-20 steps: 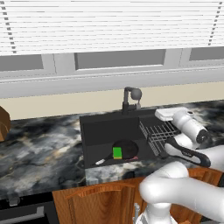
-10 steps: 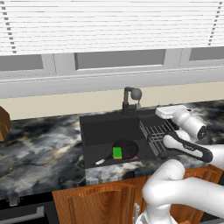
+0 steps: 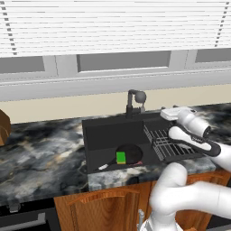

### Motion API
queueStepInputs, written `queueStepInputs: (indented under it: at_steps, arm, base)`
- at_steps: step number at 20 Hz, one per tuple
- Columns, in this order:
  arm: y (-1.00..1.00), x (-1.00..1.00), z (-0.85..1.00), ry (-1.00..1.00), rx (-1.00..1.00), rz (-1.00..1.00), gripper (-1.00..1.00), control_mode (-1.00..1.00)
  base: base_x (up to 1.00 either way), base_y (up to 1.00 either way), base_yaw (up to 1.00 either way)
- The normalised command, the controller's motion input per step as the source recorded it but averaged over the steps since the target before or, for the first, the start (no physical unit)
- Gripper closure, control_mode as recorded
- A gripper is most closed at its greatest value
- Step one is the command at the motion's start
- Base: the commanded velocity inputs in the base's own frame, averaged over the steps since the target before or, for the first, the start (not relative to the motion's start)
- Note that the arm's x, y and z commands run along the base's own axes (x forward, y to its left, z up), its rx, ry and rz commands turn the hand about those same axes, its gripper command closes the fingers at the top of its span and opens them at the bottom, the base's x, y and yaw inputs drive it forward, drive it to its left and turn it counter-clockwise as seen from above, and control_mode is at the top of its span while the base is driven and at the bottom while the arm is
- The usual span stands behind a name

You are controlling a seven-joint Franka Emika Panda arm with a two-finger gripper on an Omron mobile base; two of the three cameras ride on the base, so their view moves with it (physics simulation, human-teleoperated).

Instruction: Pick the pan and sponge and place them into the sink. Then turn on the water.

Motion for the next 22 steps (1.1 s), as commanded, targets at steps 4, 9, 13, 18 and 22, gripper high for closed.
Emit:
queueStepInputs:
  at_steps: [4, 9, 13, 18, 22]
  arm:
    - [0.13, 0.36, -0.19, 0.01, -0.01, 0.00, -1.00, -1.00]
    - [0.16, 0.40, -0.17, 0.02, 0.00, 0.02, -1.00, -1.00]
    - [0.08, 0.33, -0.13, 0.01, 0.00, 0.02, -1.00, -1.00]
    - [0.06, 0.32, -0.14, 0.04, 0.00, 0.00, -1.00, -1.00]
    - [0.00, 0.36, -0.11, 0.09, 0.00, 0.01, -1.00, -1.00]
  base:
    - [0.00, 0.00, 0.00]
    - [0.00, 0.00, 0.00]
    - [0.00, 0.00, 0.00]
    - [0.00, 0.00, 0.00]
    - [0.00, 0.00, 0.00]
